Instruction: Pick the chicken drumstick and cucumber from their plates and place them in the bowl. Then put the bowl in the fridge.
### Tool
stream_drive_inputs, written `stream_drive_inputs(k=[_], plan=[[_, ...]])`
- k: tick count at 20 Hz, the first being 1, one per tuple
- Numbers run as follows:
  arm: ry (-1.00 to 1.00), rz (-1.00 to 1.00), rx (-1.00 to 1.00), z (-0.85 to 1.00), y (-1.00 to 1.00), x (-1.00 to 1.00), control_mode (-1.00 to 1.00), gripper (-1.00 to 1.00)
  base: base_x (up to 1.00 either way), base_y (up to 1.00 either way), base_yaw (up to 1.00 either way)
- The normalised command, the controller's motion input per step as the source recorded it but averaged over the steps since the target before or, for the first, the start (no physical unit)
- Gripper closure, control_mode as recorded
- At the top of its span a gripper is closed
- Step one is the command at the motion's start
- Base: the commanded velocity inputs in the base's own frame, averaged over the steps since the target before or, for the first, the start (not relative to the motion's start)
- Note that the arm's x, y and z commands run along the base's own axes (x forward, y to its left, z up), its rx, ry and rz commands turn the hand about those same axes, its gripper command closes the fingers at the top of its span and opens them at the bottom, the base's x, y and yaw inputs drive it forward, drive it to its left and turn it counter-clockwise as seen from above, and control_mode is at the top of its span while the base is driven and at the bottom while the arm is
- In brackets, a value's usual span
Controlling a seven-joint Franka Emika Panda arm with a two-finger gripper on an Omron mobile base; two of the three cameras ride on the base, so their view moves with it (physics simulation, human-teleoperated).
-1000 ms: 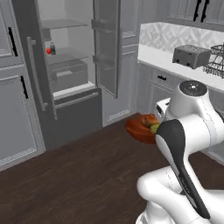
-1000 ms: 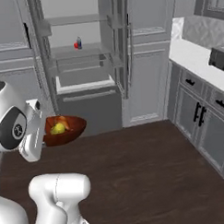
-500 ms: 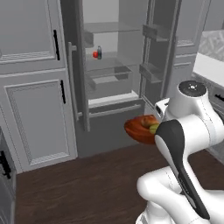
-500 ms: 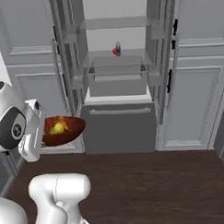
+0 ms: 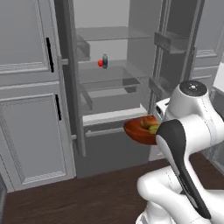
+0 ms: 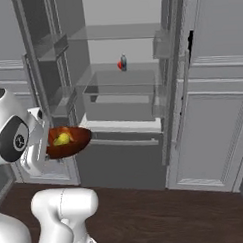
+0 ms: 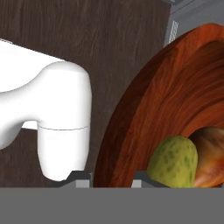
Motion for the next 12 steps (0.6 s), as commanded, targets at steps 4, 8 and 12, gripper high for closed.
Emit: stream_drive_inputs(k=[4,8,12], plan=[[0.0,0.0,0.0,0.0,0.0,0.0,1.0,1.0,0.88,-0.26,0.0],[0.0,0.0,0.0,0.0,0.0,0.0,1.0,1.0,0.89,-0.15,0.0],[0.0,0.0,0.0,0.0,0.0,0.0,1.0,1.0,0.83,-0.25,0.0]])
